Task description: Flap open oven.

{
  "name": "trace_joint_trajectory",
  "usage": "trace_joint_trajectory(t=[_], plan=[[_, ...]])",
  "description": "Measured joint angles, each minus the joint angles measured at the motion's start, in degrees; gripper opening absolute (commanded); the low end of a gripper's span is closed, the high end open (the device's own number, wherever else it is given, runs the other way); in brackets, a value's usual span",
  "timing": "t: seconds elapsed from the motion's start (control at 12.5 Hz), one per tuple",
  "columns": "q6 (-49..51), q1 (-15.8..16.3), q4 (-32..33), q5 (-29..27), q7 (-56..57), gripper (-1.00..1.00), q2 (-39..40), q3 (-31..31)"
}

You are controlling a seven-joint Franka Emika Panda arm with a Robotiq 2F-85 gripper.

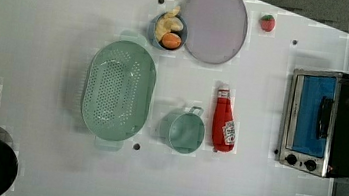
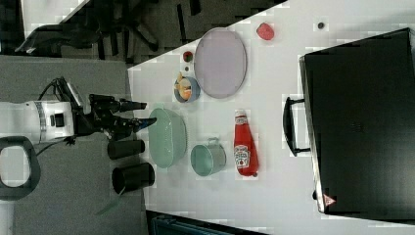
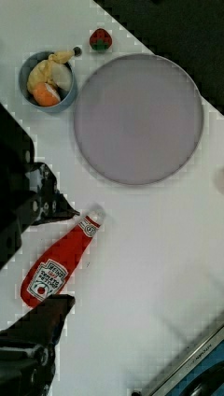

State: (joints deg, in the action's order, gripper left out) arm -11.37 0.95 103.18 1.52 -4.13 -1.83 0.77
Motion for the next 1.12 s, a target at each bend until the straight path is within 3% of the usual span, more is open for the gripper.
trace_joint_trajectory(t=[0.24,0.32,0.4,0.56,0.88,0.96,1.12], plan=[[10.8,-0.31,16.56,0.59,-3.09,0.99,-17.81,1.44],[11.28,-0.83,18.46,0.67,-3.32,1.0,-22.42,1.56],[11.2,-1.0,18.46,0.66,-3.34,0.9,-25.69,1.81],[10.91,-0.92,16.67,0.92,-3.39,0.4,-29.05,2.4],[9.73,-1.01,15.0,1.08,-4.45,-0.55,-26.9,3.25],[9.32,-1.01,15.44,1.27,-4.45,-0.65,-25.44,3.49],[5.64,-1.17,16.56,1.67,-4.14,-0.65,-22.69,4.1]])
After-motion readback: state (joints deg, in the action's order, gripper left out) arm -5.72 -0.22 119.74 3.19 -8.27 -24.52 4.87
